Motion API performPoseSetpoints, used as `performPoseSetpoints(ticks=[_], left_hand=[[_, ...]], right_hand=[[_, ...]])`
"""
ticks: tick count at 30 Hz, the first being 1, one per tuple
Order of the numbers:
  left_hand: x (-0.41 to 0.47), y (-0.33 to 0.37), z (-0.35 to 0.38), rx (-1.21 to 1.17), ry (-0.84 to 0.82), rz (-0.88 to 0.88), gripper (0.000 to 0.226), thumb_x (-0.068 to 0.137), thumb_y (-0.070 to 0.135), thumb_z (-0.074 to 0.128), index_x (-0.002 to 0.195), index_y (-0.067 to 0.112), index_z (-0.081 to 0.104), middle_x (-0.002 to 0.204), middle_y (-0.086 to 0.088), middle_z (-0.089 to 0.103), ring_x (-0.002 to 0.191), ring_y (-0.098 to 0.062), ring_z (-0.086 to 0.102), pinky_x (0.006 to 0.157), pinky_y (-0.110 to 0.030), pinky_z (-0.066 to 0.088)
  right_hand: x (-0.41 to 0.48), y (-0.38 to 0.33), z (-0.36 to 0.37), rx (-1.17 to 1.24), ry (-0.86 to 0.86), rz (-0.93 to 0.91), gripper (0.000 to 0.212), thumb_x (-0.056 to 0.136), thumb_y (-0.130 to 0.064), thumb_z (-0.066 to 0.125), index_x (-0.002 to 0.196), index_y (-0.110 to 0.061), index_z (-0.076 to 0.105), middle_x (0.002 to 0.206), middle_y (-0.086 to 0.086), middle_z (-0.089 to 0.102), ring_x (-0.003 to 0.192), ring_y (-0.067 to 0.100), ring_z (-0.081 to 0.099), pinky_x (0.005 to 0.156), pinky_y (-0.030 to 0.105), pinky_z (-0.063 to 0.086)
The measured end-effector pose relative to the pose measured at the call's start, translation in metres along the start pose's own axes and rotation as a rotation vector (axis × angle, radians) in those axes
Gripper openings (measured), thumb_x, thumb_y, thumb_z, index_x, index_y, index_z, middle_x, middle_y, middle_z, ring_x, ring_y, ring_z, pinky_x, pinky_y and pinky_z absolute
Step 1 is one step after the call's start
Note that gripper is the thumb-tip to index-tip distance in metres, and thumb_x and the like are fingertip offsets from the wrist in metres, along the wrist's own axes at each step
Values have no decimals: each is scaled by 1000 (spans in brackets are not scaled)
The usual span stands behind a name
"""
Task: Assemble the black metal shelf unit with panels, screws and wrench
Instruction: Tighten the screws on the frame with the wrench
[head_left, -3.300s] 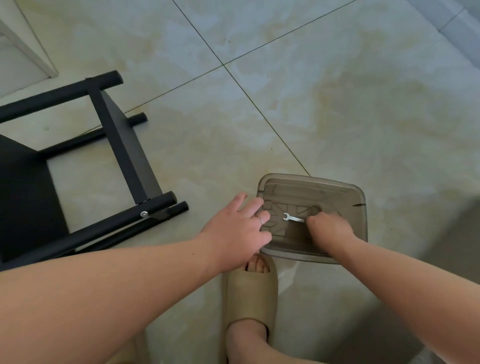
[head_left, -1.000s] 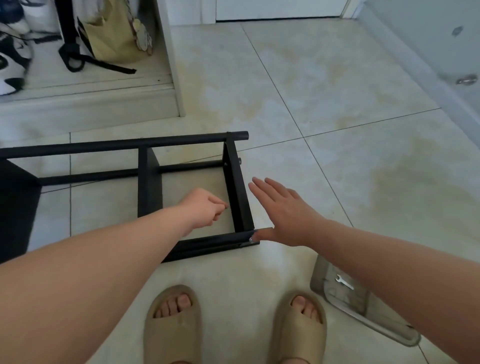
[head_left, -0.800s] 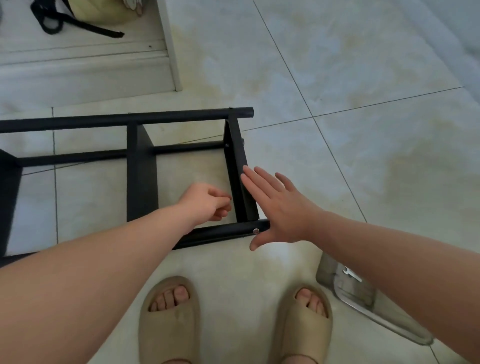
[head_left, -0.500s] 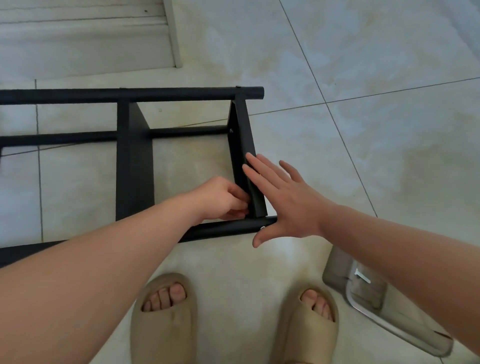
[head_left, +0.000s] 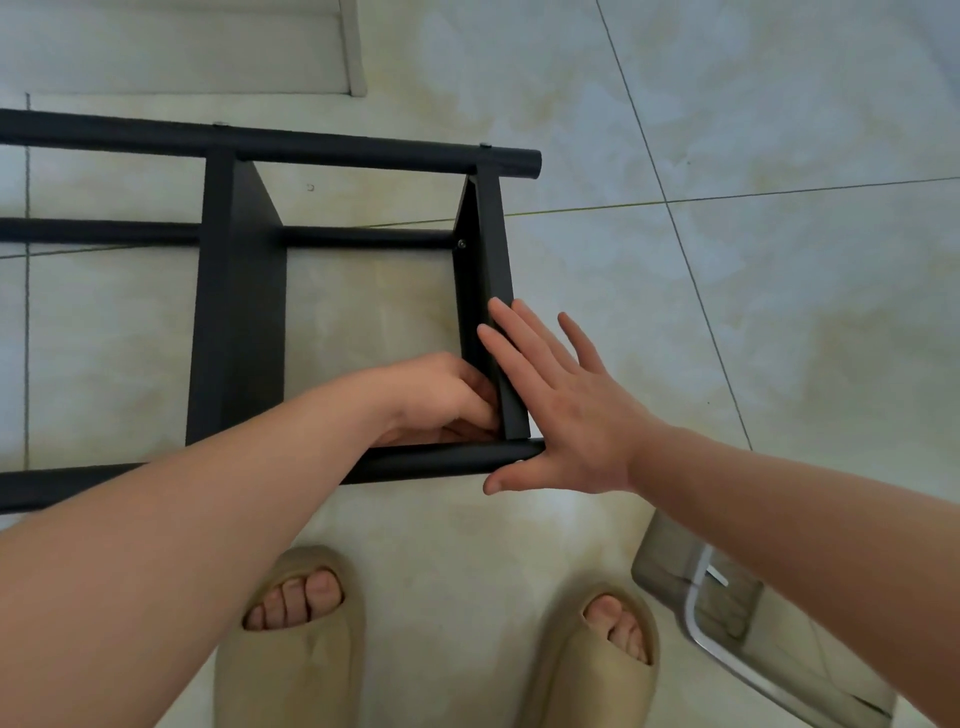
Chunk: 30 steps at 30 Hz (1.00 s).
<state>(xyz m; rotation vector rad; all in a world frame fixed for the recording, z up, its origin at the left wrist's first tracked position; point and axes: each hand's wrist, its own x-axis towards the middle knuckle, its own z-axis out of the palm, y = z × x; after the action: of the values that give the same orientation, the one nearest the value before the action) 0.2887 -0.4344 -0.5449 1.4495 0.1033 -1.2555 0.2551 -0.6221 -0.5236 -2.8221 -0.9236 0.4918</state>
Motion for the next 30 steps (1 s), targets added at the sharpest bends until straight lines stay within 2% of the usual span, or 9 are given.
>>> performPoseSetpoints(ticks=[7, 11, 15, 20, 24, 28, 30], left_hand=[[0, -1, 3, 106, 30, -9, 14, 85, -6, 60, 90, 2, 69, 73, -13, 66, 72, -25, 64, 73, -32, 52], [2, -2, 2, 136, 33, -8, 16, 85, -2, 61, 99, -4, 69, 81, -16, 66, 79, -27, 64, 81, -38, 51], [3, -2, 2, 147, 40, -12, 20, 87, -2, 60, 106, -7, 67, 86, -18, 65, 80, -27, 61, 82, -38, 49], [5, -5, 1, 133, 52, -28, 14, 87, 0, 61, 98, -4, 69, 84, -17, 64, 80, -27, 60, 81, -38, 47], [5, -5, 2, 100, 52, -27, 14, 87, -2, 62, 84, 8, 72, 80, -15, 67, 79, -28, 64, 83, -38, 51], [5, -6, 2, 52, 50, -26, 15, 88, -3, 62, 86, 10, 70, 84, -15, 69, 83, -28, 67, 93, -42, 53], [5, -6, 3, 27, 61, -12, 16, 89, -4, 62, 89, 11, 68, 84, -15, 70, 82, -28, 68, 93, -43, 54]], right_hand=[[0, 0, -2, -6, -15, 19, 126, 71, -94, 40, 162, -17, -2, 168, -3, -18, 154, 15, -19, 125, 53, -5], [1, 1, -2, -10, 24, 24, 128, 68, -96, 42, 162, -17, 7, 170, -3, -9, 156, 15, -11, 125, 54, 0], [4, 3, -3, -20, 62, 27, 127, 64, -97, 44, 159, -16, 19, 169, 1, 4, 157, 20, 2, 124, 54, 7], [3, 1, 1, -29, 125, 22, 124, 64, -95, 47, 155, -13, 27, 168, 5, 14, 155, 26, 11, 122, 55, 16], [3, 0, 2, -41, 137, 23, 122, 65, -94, 47, 154, -13, 28, 167, 6, 15, 155, 27, 14, 120, 56, 19], [3, 0, 2, -56, 137, 26, 122, 65, -94, 47, 154, -13, 28, 167, 6, 15, 155, 27, 13, 120, 55, 20], [3, 0, 2, -54, 136, 28, 122, 65, -94, 47, 154, -13, 27, 167, 5, 13, 155, 27, 12, 121, 55, 19]])
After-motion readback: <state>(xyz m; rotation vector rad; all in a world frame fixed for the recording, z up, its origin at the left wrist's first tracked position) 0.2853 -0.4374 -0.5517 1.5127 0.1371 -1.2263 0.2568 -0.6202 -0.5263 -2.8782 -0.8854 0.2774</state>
